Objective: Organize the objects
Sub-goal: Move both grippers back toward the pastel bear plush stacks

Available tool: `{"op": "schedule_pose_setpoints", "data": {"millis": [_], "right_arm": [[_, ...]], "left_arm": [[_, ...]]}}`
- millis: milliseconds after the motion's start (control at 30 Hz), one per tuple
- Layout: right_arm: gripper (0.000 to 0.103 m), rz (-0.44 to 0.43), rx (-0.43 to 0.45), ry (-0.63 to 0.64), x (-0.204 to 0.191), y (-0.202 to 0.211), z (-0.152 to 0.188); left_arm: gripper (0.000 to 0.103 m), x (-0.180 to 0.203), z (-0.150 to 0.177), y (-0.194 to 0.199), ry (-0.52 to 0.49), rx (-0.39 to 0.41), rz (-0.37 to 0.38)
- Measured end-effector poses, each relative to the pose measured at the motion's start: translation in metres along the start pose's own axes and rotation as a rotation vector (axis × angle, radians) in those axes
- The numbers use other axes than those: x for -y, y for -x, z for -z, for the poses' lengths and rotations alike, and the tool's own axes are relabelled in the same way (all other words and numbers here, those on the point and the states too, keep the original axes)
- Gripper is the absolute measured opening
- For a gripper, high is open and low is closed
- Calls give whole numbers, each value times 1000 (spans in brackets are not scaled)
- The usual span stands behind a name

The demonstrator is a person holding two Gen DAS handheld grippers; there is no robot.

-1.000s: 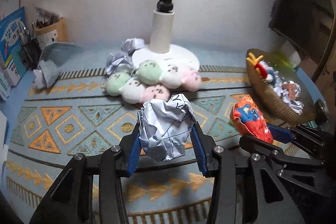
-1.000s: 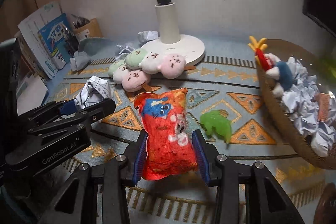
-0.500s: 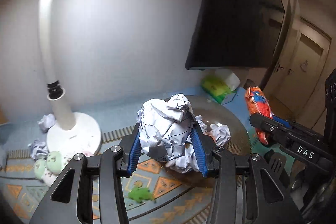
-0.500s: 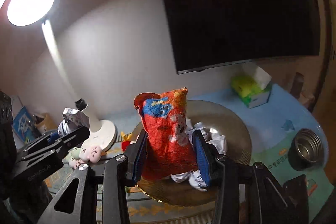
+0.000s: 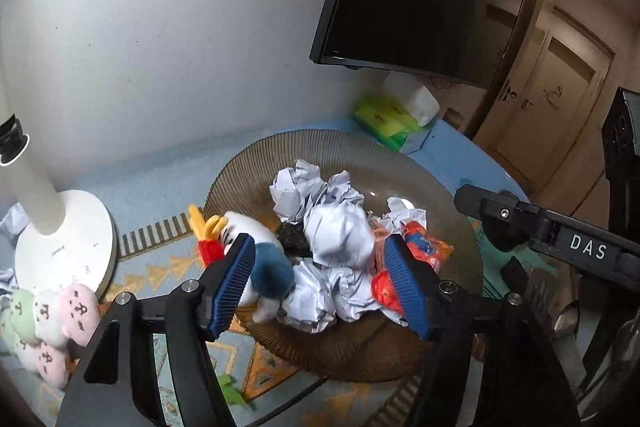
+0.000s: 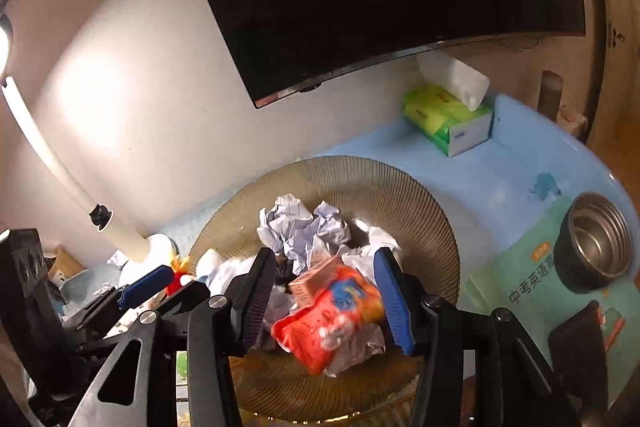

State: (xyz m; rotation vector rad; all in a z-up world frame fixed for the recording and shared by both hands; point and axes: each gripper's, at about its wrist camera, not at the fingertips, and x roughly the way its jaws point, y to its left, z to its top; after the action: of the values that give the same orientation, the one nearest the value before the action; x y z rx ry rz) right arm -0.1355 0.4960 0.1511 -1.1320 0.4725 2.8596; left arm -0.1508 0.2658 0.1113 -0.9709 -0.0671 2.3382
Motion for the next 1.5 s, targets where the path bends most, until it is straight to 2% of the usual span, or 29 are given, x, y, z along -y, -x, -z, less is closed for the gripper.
{"op": "schedule_pose_setpoints", "data": {"millis": [100, 267, 367, 467, 533, 667, 700, 767, 833, 933, 1033, 1067, 1233, 1500], "right_arm": [[51, -20, 1, 13, -5, 3, 7], [53, -74, -11, 67, -32, 10, 21], [55, -116, -6, 123, -59, 18, 31], [60, -195, -22, 169, -88, 20, 44], [66, -243, -34, 199, -110, 17, 56], [66, -312, -86, 253, -152, -5, 90], [66, -320, -100, 261, -161, -12, 98], [66, -326, -132, 279, -180, -29, 116], [66, -331, -165, 287, -192, -47, 132], [66, -318, -169, 325, -202, -64, 153], [66, -275, -167, 371, -205, -77, 169], [66, -264, -199, 370, -205, -83, 169], [66, -290, -239, 343, -198, -93, 167], [66, -292, -244, 364, -204, -92, 169]], "left_arm": [[81, -6, 7, 13, 28, 21, 11], [82, -17, 17, 47, 47, 59, -18], [82, -31, 32, 78, 73, 98, -62], [83, -56, 54, 112, 128, 138, -158], [83, -81, 73, 133, 183, 157, -233], [83, -135, 116, 159, 305, 150, -485], [83, -147, 126, 161, 326, 145, -535], [83, -168, 142, 162, 360, 127, -589], [83, -184, 157, 165, 394, 126, -589], [83, -200, 172, 161, 436, 129, -556], [83, -208, 172, 157, 460, 120, -534], [83, -209, 174, 158, 464, 118, -529], [83, -212, 175, 155, 476, 95, -500], [83, -205, 173, 150, 435, 67, -524]]}}
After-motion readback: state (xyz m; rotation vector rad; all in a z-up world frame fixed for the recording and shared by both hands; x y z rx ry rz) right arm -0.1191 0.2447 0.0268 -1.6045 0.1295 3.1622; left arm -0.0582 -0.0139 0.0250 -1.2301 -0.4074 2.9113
